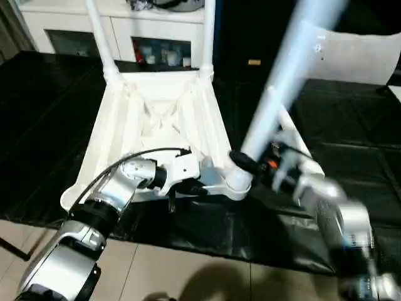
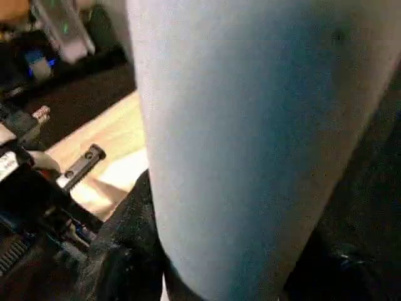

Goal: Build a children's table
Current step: Insert table leg to table base

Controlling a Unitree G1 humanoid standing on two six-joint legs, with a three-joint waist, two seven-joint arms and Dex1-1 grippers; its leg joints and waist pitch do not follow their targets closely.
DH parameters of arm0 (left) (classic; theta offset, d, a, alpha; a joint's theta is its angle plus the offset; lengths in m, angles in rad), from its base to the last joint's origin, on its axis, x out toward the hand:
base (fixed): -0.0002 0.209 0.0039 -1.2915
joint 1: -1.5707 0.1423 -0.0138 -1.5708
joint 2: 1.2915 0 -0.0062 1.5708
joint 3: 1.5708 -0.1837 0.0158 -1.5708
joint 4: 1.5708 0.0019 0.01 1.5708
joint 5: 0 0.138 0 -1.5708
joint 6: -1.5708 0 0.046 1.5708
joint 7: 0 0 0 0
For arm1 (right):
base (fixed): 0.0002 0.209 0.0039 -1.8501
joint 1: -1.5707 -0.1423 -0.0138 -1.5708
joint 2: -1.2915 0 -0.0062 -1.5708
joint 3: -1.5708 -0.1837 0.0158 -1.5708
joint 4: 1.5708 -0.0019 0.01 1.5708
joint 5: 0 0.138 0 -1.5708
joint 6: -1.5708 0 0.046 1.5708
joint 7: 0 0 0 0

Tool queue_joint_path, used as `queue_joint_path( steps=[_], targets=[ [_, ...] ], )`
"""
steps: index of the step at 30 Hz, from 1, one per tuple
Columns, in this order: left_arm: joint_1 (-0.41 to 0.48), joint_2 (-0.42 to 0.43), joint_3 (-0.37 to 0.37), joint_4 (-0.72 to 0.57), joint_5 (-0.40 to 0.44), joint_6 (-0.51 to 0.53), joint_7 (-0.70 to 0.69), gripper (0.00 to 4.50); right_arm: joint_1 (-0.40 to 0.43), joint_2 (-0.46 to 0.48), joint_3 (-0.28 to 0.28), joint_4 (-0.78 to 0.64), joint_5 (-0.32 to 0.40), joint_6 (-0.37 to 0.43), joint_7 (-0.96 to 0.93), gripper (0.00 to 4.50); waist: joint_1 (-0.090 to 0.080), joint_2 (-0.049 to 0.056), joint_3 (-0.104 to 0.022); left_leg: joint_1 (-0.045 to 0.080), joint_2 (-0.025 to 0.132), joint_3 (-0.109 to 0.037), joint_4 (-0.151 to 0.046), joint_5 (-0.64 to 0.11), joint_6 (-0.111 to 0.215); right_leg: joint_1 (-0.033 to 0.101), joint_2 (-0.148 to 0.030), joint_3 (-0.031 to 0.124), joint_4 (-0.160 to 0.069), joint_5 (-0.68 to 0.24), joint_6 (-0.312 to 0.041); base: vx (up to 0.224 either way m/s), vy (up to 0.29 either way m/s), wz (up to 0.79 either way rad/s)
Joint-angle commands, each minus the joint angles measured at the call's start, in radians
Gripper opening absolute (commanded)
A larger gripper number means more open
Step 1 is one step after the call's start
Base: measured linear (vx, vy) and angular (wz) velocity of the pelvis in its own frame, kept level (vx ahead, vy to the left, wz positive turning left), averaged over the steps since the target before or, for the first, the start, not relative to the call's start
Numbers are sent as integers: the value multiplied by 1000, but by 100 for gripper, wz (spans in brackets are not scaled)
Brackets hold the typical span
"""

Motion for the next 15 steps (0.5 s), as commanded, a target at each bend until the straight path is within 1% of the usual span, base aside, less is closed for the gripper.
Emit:
queue_joint_path(
  steps=[1,2,3,4,6,7,8,10,11,12,14,15],
  targets=[
    [-11,-2,30,12,4,-3,45,0,42,16,13,-20,7,-6,-6,188,0,6,-77,8,109,-45,-66,-110,41,42,-172,92,-78,-332,16,0,0,0],
    [-12,-5,30,16,7,-7,53,0,68,30,10,-36,1,-47,-17,188,2,13,-76,7,107,-46,-66,-111,40,43,-174,91,-79,-340,18,0,0,0],
    [-11,-6,29,16,8,-7,54,0,78,30,16,-42,-13,-70,-16,188,0,10,-76,8,109,-47,-68,-115,40,41,-171,90,-81,-347,25,0,0,0],
    [-11,-6,28,16,10,-8,54,0,85,28,21,-46,-25,-88,-15,188,-1,10,-76,7,107,-46,-67,-121,44,42,-169,89,-82,-357,36,0,0,0],
    [-10,-6,27,14,12,-8,54,0,90,22,30,-51,-40,-96,-15,188,-1,9,-75,8,107,-47,-68,-123,45,42,-169,88,-83,-363,38,0,0,0],
    [-9,-5,25,11,13,-8,53,0,93,4,52,-53,-71,-102,-8,188,-2,12,-75,7,105,-46,-67,-125,47,41,-167,86,-85,-374,46,0,0,0],
    [-8,-5,24,9,14,-8,53,0,92,-4,61,-53,-81,-104,-3,188,-3,11,-74,7,104,-46,-67,-127,47,41,-166,85,-86,-381,51,0,0,0],
    [-5,2,17,4,21,-13,48,0,86,-49,113,-51,-139,-123,25,188,-2,12,-74,7,100,-44,-65,-126,49,41,-164,83,-88,-388,65,0,0,0],
    [-4,4,16,3,24,-16,47,0,85,-60,125,-51,-152,-126,33,188,-4,11,-73,7,103,-47,-67,-125,55,40,-162,84,-86,-380,69,0,0,0],
    [-4,8,13,5,30,-20,44,0,80,-76,142,-47,-171,-128,42,188,-5,11,-73,7,103,-46,-66,-134,56,40,-165,84,-88,-385,70,0,0,0],
    [-4,12,9,6,37,-25,42,0,72,-98,164,-40,-190,-131,61,188,-6,9,-70,7,99,-44,-66,-142,57,40,-163,82,-92,-403,75,0,0,0],
    [-4,14,9,6,37,-26,40,0,68,-102,168,-35,-194,-129,65,188,-6,9,-70,8,97,-44,-66,-145,57,39,-162,81,-93,-412,78,0,0,0]
  ],
)
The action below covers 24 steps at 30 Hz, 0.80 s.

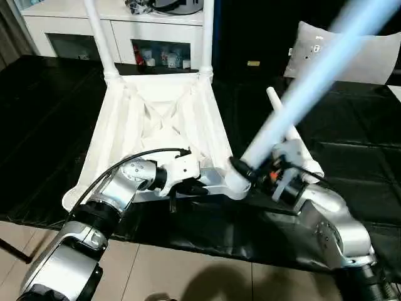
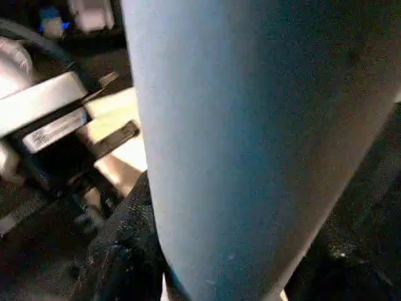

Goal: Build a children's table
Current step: Insert table leg to table base

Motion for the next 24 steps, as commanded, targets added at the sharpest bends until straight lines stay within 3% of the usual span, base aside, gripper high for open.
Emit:
queue_joint_path(
  steps=[1,5,10,17,24],
  targets=[
    [-6,22,2,-12,26,-17,25,0,11,-31,42,66,-54,39,23,188,-4,-1,-61,8,96,-44,-68,-150,58,38,-159,79,-95,-428,85,0,0,0],
    [-7,35,-3,-17,29,-27,8,0,-33,-46,58,115,-74,32,36,188,-12,-3,-54,10,94,-44,-68,-167,59,35,-155,74,-103,-459,100,0,0,0],
    [7,59,-11,-67,21,-29,-49,0,-92,-21,36,149,-25,60,57,188,-28,-5,-49,8,97,-49,-71,-180,64,35,-158,75,-103,-462,93,0,0,0],
    [17,75,-24,-101,15,-41,-95,0,-150,-26,50,207,-29,93,96,188,-25,-9,-52,-1,100,-46,-71,-119,88,40,-161,86,-82,-361,49,0,0,0],
    [10,79,-43,-100,43,-54,-93,0,-187,-20,64,259,-26,100,133,188,-22,-6,-51,6,112,-48,-74,-123,78,35,-163,90,-78,-348,26,0,0,0]
  ],
)
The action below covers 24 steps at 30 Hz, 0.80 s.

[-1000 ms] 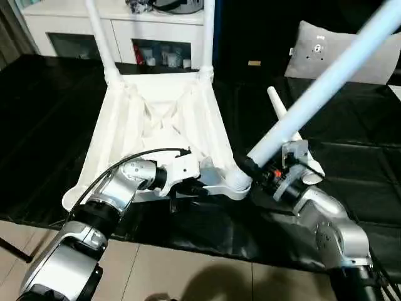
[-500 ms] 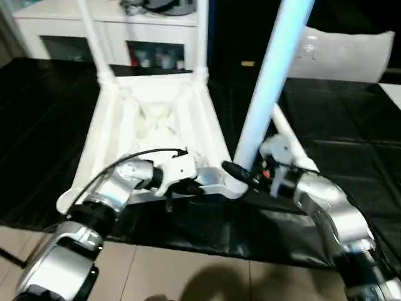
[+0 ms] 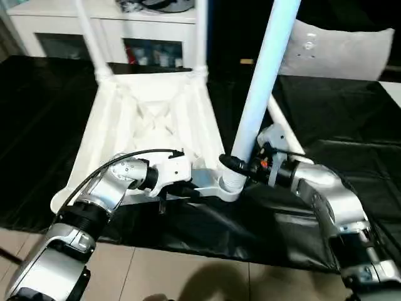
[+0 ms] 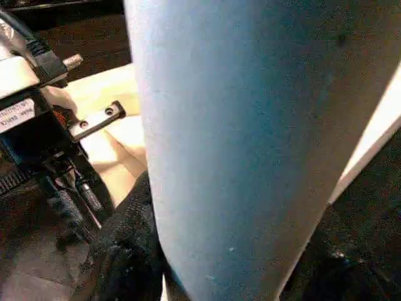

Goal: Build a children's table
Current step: Insert table leg to table base

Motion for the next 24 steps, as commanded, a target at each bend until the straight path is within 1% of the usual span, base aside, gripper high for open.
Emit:
queue_joint_path(
  steps=[1,3,4,6,7,8,10,12,13,14,15,17,18,19,20,21,22,23,24],
  targets=[
    [-23,5,-34,-18,39,-35,-22,0,15,-8,46,47,-13,54,34,188,-2,2,-57,6,113,-50,-70,-127,73,39,-165,91,-74,-335,16,0,0,0],
    [-37,4,-36,-1,49,-40,-10,0,13,-21,61,36,-13,69,63,188,-2,0,-56,5,108,-47,-69,-133,72,41,-165,91,-77,-347,18,0,0,0],
    [-39,4,-36,3,51,-40,-8,0,13,-23,62,34,-14,72,68,188,0,-1,-55,6,105,-45,-69,-133,73,40,-164,91,-78,-363,26,0,0,0],
    [-45,4,-37,13,57,-40,0,0,9,-28,65,31,-14,77,81,188,2,2,-57,7,107,-46,-69,-131,69,40,-164,89,-80,-372,31,0,0,0],
    [-49,4,-38,18,61,-38,7,0,6,-34,63,26,-11,83,90,188,2,1,-56,8,107,-46,-68,-133,70,40,-161,88,-81,-374,33,0,0,0],
    [-49,3,-38,18,61,-38,7,0,6,-34,63,26,-11,83,90,188,3,1,-59,7,108,-46,-68,-130,67,40,-165,89,-80,-367,32,0,0,0],
    [-53,1,-38,24,65,-41,12,0,1,-40,63,27,-12,86,101,188,6,1,-59,8,109,-46,-67,-132,66,40,-165,89,-81,-369,32,0,0,0],
    [-55,-1,-36,29,66,-44,14,0,-4,-41,63,37,-17,81,103,188,8,1,-64,7,110,-47,-67,-124,65,41,-166,90,-78,-356,30,0,0,0],
    [-57,-2,-35,31,67,-44,14,0,-6,-41,63,42,-19,78,103,188,9,1,-64,7,112,-48,-68,-119,65,41,-166,91,-75,-347,26,0,0,0],
    [-58,-3,-36,34,67,-47,14,0,-9,-37,60,54,-25,71,97,188,11,2,-65,6,109,-46,-66,-118,66,42,-168,91,-76,-344,26,0,0,0],
    [-59,-3,-37,36,66,-50,14,0,-11,-35,57,62,-29,67,92,188,11,1,-64,5,110,-47,-67,-117,65,41,-167,91,-75,-345,25,0,0,0],
    [-58,-1,-38,30,62,-49,10,0,-22,-20,45,98,-38,45,66,188,11,4,-65,6,108,-46,-66,-128,59,41,-167,88,-79,-370,27,0,0,0],
    [-58,-1,-38,30,62,-49,10,0,-22,-20,45,98,-38,45,66,188,9,4,-63,9,109,-47,-68,-138,55,38,-165,87,-82,-380,26,0,0,0],
    [-60,0,-39,33,62,-52,11,0,-28,-6,25,127,-32,36,44,188,9,6,-64,9,109,-47,-67,-143,53,39,-166,87,-83,-387,26,0,0,0],
    [-62,0,-38,36,62,-53,12,0,-30,-1,15,138,-29,32,34,188,7,6,-62,12,109,-47,-68,-160,47,38,-167,85,-87,-408,26,0,0,0],
    [-62,1,-38,38,62,-55,13,0,-28,4,3,145,-20,36,27,188,6,5,-62,11,107,-46,-67,-166,45,39,-168,84,-89,-417,28,0,0,0],
    [-62,2,-36,39,62,-55,15,0,-21,7,-12,144,-5,43,25,188,5,6,-62,13,108,-48,-68,-174,41,38,-167,84,-91,-425,30,0,0,0],
    [-62,2,-35,40,62,-55,16,0,-14,10,-24,142,6,48,23,188,3,12,-63,12,111,-51,-68,-180,37,40,-167,84,-88,-418,26,0,0,0],
    [-62,1,-32,43,61,-53,19,0,7,14,-47,131,32,62,23,188,1,10,-64,12,113,-51,-68,-183,37,39,-167,86,-90,-407,24,0,0,0]
  ],
)
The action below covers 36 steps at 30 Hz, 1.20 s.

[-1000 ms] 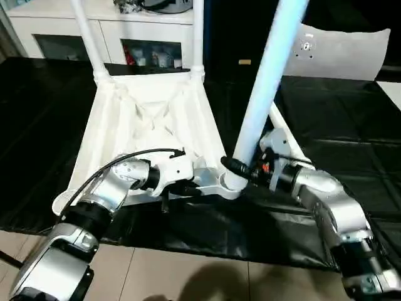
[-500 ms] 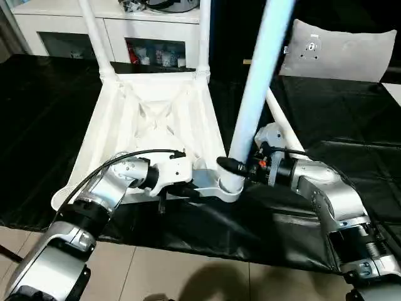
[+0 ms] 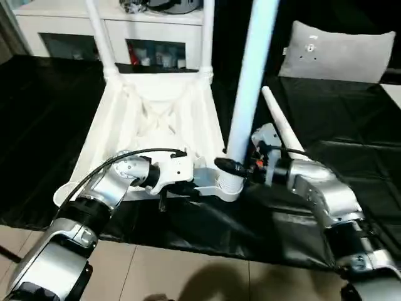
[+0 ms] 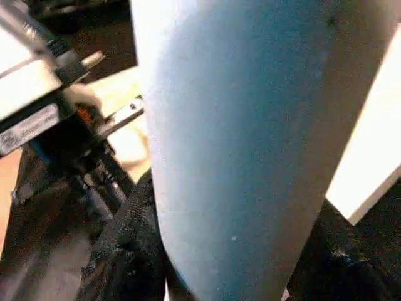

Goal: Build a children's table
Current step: Insert table leg to table base

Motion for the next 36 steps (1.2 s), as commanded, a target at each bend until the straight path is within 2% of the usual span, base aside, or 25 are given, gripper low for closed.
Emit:
queue_joint_path(
  steps=[1,4,5,10,12,13,16,17,20,23,25,26,29,30,31,33,35,36],
  targets=[
    [-27,7,-10,-1,30,-28,0,0,55,-5,-37,30,10,43,-33,188,1,9,-65,13,114,-51,-73,-181,38,36,-166,87,-88,-400,22,0,0,0],
    [-28,5,-4,4,27,-26,4,0,95,1,-60,10,33,40,-40,188,10,12,-71,4,113,-49,-71,-138,47,40,-171,94,-75,-329,1,0,0,0],
    [-28,5,-4,4,27,-26,4,0,95,1,-60,10,33,40,-40,188,12,12,-71,5,112,-47,-70,-133,50,38,-170,94,-75,-324,0,0,0,0],
    [-34,1,5,18,22,-18,17,0,211,26,-94,-86,59,-10,-67,188,24,16,-70,6,113,-47,-73,-134,52,37,-172,93,-79,-341,12,0,0,0],
    [-31,3,4,16,23,-18,16,0,239,18,-78,-121,32,-33,-82,188,22,21,-66,8,114,-49,-75,-150,49,34,-169,91,-81,-348,15,0,0,0],
    [-29,4,4,13,23,-18,15,0,246,8,-60,-130,2,-54,-91,188,19,17,-65,10,110,-48,-76,-160,45,34,-167,89,-84,-366,18,0,0,0],
    [-24,7,5,6,22,-16,12,0,259,-16,-15,-134,-69,-113,-109,188,18,19,-61,9,100,-44,-74,-162,46,33,-164,86,-91,-414,39,0,0,0],
    [-22,7,5,4,22,-15,10,0,264,-15,-13,-141,-70,-111,-110,188,17,15,-58,8,101,-45,-75,-165,50,33,-163,86,-94,-423,49,0,0,0],
    [-19,10,5,2,23,-14,7,0,269,-18,5,-147,-85,-111,-104,188,13,18,-57,10,105,-49,-77,-189,50,32,-164,83,-98,-441,55,0,0,0],
    [-12,24,1,-13,29,-16,-2,0,250,-40,67,-129,-141,-123,-90,188,11,14,-51,10,101,-48,-78,-199,50,30,-164,82,-100,-462,64,0,0,0],
    [-10,31,0,-22,29,-16,-9,0,235,-48,95,-115,-153,-119,-75,187,9,14,-47,11,99,-47,-78,-208,54,28,-165,82,-105,-476,70,0,0,0],
    [-11,33,-1,-24,30,-17,-12,0,230,-51,106,-109,-157,-118,-66,187,6,9,-44,9,98,-48,-79,-210,55,29,-164,81,-105,-482,74,0,0,0],
    [-19,39,-5,-21,34,-24,-20,0,220,-58,139,-87,-174,-104,-32,187,-3,15,-34,11,95,-49,-80,-238,54,23,-163,79,-114,-522,86,0,0,0],
    [-24,39,-6,-16,36,-27,-23,0,213,-58,147,-71,-183,-106,-27,187,-8,13,-35,12,97,-51,-82,-250,54,24,-160,77,-113,-524,86,0,0,0],
    [-31,40,-8,-12,37,-30,-29,0,203,-54,149,-54,-184,-101,-23,187,-10,16,-29,12,97,-52,-84,-259,55,22,-161,77,-115,-527,87,0,0,0],
    [-35,41,-10,-11,37,-32,-34,0,196,-51,151,-42,-182,-98,-22,187,-14,15,-28,13,98,-53,-84,-277,51,22,-163,79,-117,-541,82,0,0,0],
    [-63,41,-14,7,38,-43,-52,0,167,-40,165,-12,-168,-78,-1,187,-20,20,-12,15,96,-55,-89,-316,48,17,-159,76,-124,-578,85,0,0,0],
    [-76,40,-16,17,39,-47,-59,0,157,-39,173,-2,-170,-75,6,187,-23,18,-12,18,95,-56,-88,-330,45,16,-158,73,-125,-594,87,0,0,0]
  ],
)
